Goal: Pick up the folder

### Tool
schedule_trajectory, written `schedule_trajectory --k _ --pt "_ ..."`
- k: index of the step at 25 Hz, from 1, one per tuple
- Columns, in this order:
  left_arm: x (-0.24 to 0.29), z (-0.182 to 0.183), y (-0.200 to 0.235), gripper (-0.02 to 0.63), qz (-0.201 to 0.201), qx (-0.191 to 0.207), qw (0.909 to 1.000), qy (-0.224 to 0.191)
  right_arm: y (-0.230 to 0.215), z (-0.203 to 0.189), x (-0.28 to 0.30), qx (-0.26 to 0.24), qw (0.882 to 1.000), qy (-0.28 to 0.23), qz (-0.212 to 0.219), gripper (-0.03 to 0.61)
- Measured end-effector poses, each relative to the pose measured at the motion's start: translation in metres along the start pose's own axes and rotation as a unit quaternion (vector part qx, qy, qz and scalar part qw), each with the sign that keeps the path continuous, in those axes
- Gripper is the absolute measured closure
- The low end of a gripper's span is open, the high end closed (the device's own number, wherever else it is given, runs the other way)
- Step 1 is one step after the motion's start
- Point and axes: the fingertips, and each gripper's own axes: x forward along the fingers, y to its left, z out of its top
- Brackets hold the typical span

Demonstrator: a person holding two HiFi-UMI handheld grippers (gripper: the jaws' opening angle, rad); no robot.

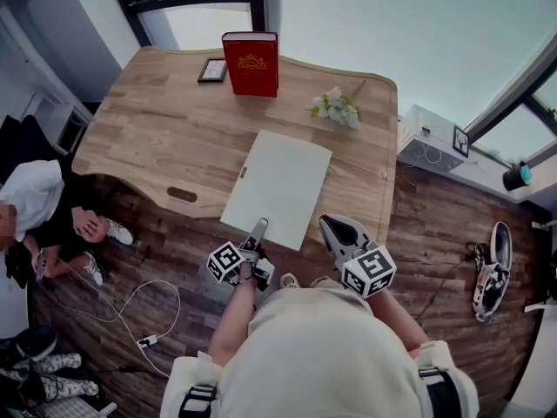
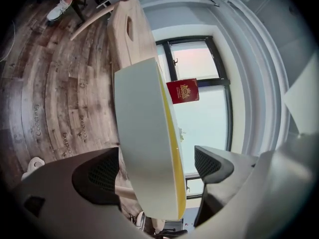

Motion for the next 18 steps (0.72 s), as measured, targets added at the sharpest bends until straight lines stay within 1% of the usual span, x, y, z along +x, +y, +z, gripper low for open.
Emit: schedule_trajectory --k 7,11,15,18 --pt "0.023 0.001 0.000 0.166 -0.023 -0.022 0.9995 0.009 -0.002 -0.001 0.000 0.001 1.000 0.001 -0.009 0.560" --pt "0.033 0.001 0.000 0.166 -0.019 -0.018 0.9996 0.013 -0.003 -0.004 -0.001 0.001 1.000 0.005 -0.012 0.560" --pt "0.040 -0.002 0.007 0.167 -0.002 -0.014 0.9996 0.023 -0.007 -0.007 -0.003 0.002 1.000 0.008 -0.015 0.560" --pt "0.041 -0.003 0.012 0.167 0.001 -0.015 0.9996 0.022 -0.008 -0.006 -0.003 0.000 1.000 0.009 -0.014 0.560"
